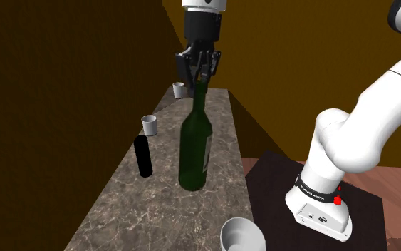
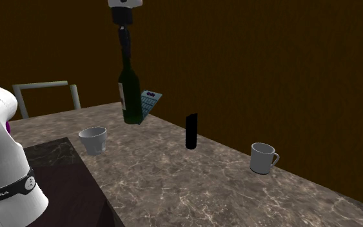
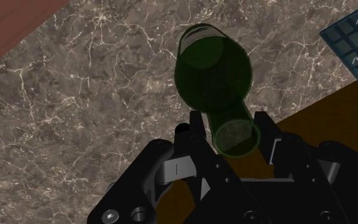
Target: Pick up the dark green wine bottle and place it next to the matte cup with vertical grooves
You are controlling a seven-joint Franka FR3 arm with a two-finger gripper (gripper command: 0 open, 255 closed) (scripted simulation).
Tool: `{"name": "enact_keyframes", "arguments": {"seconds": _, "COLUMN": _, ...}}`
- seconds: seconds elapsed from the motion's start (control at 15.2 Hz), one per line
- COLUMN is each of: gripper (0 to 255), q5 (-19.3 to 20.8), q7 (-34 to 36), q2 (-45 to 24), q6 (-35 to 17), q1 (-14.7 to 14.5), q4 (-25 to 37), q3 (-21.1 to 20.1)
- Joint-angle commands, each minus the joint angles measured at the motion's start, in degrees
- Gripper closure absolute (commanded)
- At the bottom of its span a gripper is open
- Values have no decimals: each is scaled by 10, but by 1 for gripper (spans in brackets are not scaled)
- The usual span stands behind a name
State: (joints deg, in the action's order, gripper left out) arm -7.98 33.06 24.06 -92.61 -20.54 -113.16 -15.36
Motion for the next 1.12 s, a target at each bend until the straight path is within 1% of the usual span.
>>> {"name": "enact_keyframes", "arguments": {"seconds": 0.0, "gripper": 255, "q5": -1, "q7": -2, "q2": 4, "q6": -14, "q1": -1, "q4": -18, "q3": 0}}
{"name": "enact_keyframes", "arguments": {"seconds": 1.06, "gripper": 255, "q5": -11, "q7": -9, "q2": 16, "q6": -136, "q1": -6, "q4": -151, "q3": -9}}
